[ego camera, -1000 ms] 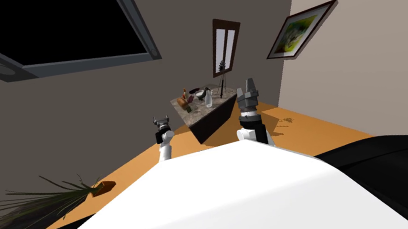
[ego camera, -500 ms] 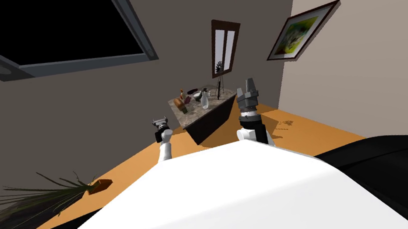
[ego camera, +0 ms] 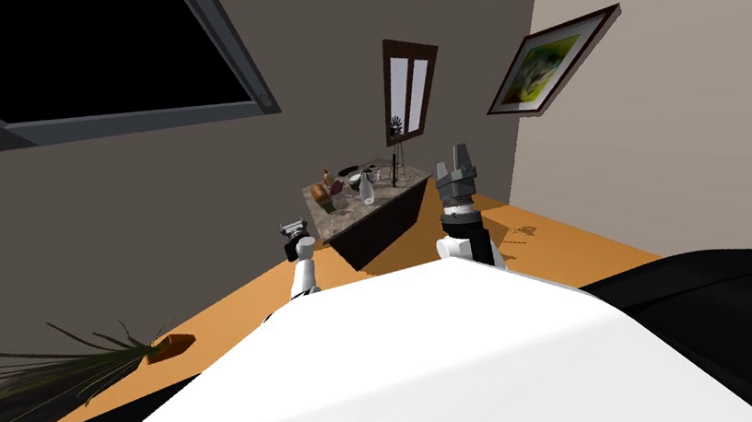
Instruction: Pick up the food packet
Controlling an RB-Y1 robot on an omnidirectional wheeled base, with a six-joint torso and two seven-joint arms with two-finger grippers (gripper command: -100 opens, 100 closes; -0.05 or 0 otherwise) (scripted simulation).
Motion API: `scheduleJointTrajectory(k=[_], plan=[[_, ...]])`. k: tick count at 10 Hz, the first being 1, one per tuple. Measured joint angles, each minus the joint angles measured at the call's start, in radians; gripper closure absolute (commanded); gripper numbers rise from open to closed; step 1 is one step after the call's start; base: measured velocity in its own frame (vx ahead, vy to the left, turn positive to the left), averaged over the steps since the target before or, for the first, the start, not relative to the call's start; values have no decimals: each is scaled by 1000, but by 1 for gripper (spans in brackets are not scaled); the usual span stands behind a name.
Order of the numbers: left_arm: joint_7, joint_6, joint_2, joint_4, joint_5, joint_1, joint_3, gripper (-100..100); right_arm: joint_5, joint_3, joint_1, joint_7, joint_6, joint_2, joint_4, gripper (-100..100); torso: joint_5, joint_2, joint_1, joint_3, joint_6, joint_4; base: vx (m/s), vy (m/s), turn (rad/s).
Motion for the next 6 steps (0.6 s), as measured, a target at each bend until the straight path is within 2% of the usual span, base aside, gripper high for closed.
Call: scheduleJointTrajectory(k=[1,3,4,6], plan=[[-4,6,-7,17,7,-7,22,-100,0,0,0,0,0,0,0,0,0,1,4,1,0,0,23,-70,2],[5,0,0,65,16,-32,43,-100,0,0,0,0,0,0,0,0,2,1,12,1,0,0,49,-97,-17],[5,0,-5,77,20,-38,58,-100,0,0,0,0,0,0,0,0,2,1,12,1,-1,0,60,-156,-23],[24,-11,5,155,36,-80,94,-100,0,0,0,0,0,0,0,0,1,0,5,0,0,0,67,-188,-22]])
